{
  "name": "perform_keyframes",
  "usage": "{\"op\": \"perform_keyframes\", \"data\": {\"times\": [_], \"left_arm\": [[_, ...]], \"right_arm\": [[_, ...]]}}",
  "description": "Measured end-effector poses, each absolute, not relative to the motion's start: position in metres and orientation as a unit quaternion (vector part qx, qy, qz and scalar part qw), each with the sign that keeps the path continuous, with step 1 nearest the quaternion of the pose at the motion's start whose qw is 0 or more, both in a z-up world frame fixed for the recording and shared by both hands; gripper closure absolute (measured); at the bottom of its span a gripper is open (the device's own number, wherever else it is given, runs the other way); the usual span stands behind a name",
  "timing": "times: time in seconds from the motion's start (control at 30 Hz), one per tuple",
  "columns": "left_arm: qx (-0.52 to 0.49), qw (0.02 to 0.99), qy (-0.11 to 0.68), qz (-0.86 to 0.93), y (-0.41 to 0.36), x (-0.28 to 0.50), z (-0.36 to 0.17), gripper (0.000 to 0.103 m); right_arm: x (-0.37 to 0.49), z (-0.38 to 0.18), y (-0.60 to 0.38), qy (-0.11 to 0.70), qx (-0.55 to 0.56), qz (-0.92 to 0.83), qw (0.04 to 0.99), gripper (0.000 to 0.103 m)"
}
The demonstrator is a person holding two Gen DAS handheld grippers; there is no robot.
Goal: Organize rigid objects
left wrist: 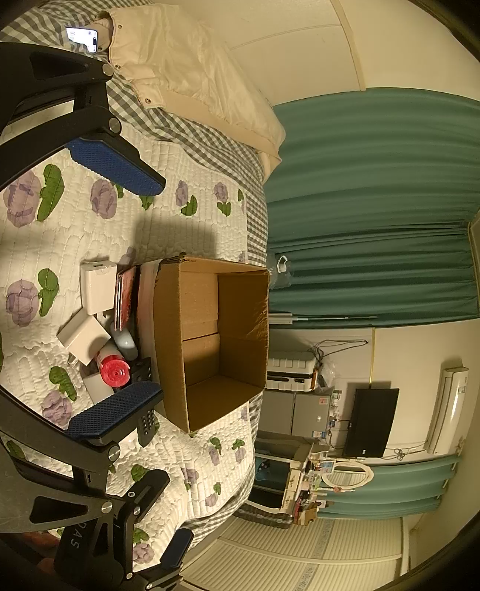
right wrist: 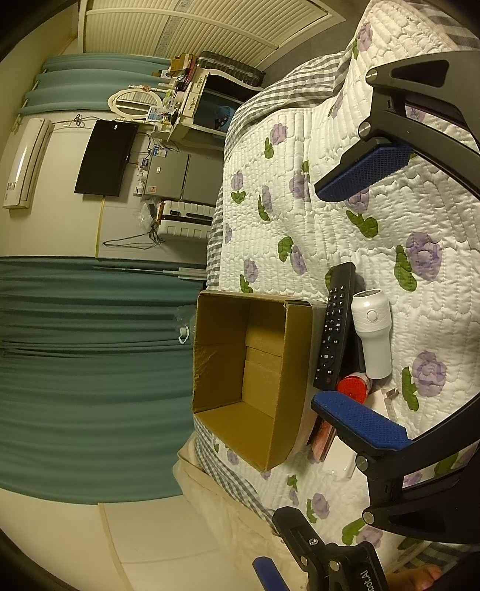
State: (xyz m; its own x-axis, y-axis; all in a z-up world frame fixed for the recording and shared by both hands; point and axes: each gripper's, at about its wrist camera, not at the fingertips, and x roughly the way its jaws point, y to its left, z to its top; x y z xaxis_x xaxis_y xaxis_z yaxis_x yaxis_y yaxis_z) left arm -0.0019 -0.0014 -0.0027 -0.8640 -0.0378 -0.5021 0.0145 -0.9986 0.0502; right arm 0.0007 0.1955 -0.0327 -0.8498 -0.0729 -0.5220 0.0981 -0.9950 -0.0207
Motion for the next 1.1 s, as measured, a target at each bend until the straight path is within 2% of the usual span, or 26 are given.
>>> {"op": "perform_keyframes", "data": {"times": [1.1], "left_arm": [[0.258,0.014,-0.025,-0.966,0.0016,-0.0015,-0.0042,0.001]], "right_arm": [[0.0006,-0.0339,0.1941,0.026,0.272,-0.961,0.045,0.000]]}}
